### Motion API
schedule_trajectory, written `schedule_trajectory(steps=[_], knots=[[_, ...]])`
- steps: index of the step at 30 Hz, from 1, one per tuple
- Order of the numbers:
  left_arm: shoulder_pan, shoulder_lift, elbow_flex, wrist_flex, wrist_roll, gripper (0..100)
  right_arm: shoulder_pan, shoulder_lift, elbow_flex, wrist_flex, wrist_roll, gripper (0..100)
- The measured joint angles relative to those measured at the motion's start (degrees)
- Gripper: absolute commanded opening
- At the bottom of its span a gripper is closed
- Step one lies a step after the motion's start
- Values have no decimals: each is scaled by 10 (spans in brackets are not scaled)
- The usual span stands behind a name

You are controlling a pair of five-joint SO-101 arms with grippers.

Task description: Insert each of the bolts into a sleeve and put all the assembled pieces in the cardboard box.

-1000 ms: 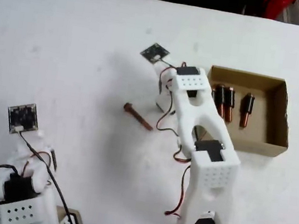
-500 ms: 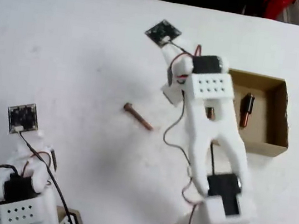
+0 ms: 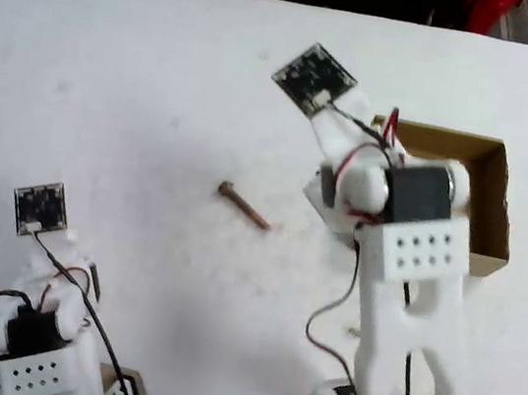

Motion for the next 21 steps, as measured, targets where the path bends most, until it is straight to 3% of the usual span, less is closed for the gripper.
schedule_trajectory(steps=[12,21], knots=[[63,0,0,-1,0,23,-1,-259,178,0,0,17],[69,0,-15,-21,-29,23,-2,-433,377,-99,1,17]])
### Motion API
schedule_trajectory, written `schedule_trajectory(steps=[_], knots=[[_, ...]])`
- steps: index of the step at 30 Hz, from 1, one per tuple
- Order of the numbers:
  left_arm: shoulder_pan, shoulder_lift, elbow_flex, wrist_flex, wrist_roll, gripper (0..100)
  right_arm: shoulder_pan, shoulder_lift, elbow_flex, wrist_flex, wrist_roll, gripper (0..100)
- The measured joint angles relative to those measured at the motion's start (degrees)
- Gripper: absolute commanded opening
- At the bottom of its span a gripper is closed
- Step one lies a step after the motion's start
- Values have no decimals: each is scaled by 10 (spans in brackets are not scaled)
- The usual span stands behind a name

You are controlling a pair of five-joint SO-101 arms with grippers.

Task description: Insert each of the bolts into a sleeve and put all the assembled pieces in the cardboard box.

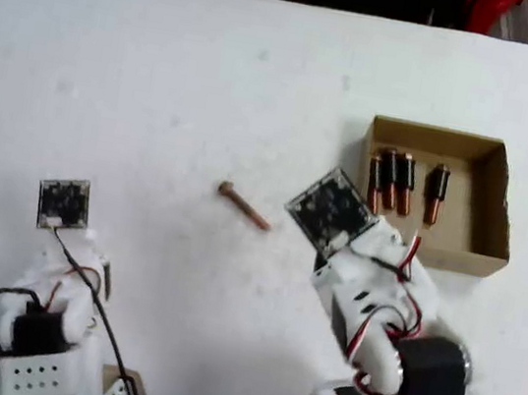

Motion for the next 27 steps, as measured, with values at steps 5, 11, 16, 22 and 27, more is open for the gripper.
schedule_trajectory(steps=[5,11,16,22,27], knots=[[2,-1,-68,40,-9,23,24,-76,87,-50,0,17],[54,-9,-147,75,-9,22,82,-154,193,-124,0,17],[98,-10,-192,80,14,22,82,-206,281,-185,-8,17],[146,-10,-222,80,41,22,83,-253,368,-252,-86,17],[161,-10,-245,80,48,22,83,-285,423,-287,-100,17]])
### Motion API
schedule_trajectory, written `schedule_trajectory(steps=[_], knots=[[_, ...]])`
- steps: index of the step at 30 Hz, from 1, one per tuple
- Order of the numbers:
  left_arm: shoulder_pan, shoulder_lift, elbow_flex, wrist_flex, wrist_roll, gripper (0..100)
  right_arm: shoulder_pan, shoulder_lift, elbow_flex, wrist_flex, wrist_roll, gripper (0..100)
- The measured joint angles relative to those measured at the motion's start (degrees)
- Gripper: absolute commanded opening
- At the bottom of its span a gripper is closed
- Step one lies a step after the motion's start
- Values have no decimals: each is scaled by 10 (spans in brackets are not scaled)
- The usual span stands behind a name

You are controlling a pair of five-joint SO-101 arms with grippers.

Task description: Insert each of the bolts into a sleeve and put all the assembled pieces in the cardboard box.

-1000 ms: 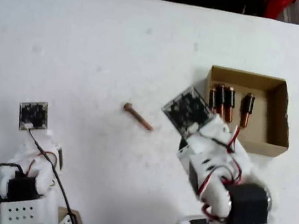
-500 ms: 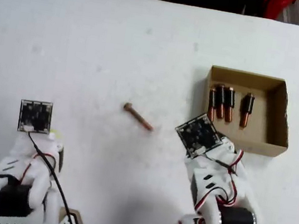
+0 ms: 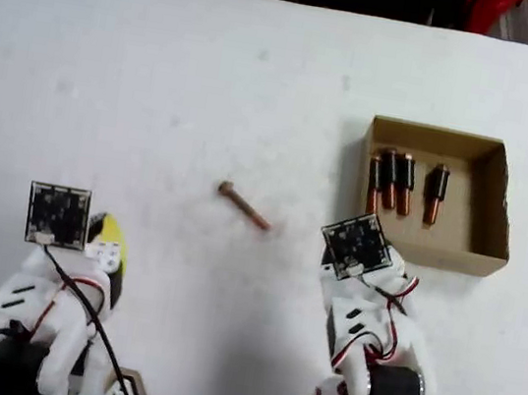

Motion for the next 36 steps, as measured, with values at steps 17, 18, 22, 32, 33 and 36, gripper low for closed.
schedule_trajectory(steps=[17,18,22,32,33,36], knots=[[53,189,-201,0,11,23,13,-58,93,-57,-3,17],[56,218,-217,0,22,23,21,-58,93,-65,-4,17],[80,322,-268,0,62,23,33,-58,93,-87,-4,17],[129,530,-307,-54,175,24,37,-58,133,-176,-4,17],[130,549,-308,-62,178,24,37,-58,145,-193,-4,17],[130,603,-309,-85,181,24,39,-60,166,-237,-5,16]])
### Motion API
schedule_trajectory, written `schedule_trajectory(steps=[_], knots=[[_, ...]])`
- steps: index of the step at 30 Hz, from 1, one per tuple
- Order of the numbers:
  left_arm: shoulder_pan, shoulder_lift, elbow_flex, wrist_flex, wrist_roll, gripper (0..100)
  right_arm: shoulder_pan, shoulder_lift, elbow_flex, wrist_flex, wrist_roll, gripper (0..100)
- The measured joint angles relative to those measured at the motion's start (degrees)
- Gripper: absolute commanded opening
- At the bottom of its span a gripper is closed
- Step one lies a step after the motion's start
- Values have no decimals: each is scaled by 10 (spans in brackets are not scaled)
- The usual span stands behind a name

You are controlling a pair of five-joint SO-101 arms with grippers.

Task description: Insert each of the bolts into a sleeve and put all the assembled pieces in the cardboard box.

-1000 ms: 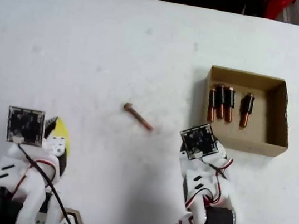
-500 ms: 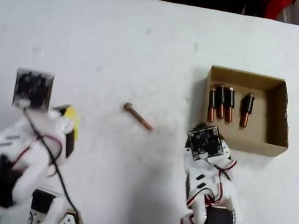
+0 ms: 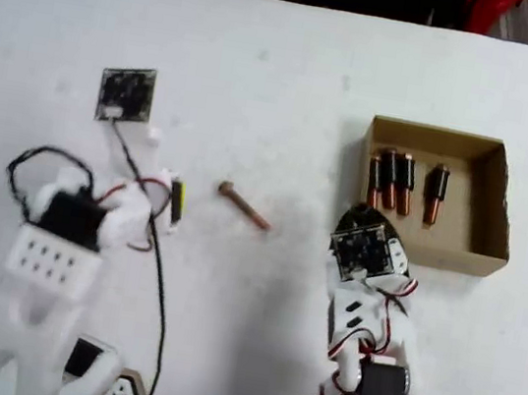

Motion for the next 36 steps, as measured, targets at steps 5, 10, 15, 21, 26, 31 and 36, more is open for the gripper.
schedule_trajectory(steps=[5,10,15,21,26,31,36], knots=[[0,87,0,-40,0,24,-1,2,3,-5,1,16],[0,164,0,-91,22,24,-1,2,3,3,1,16],[11,243,-2,-147,61,24,-1,2,3,4,1,16],[52,358,-86,-155,93,24,-1,2,3,4,1,16],[66,471,-215,-99,115,38,-1,2,3,18,1,16],[67,567,-320,-59,137,206,-1,2,3,18,1,16],[67,613,-344,-47,212,301,-1,2,3,18,1,16]])
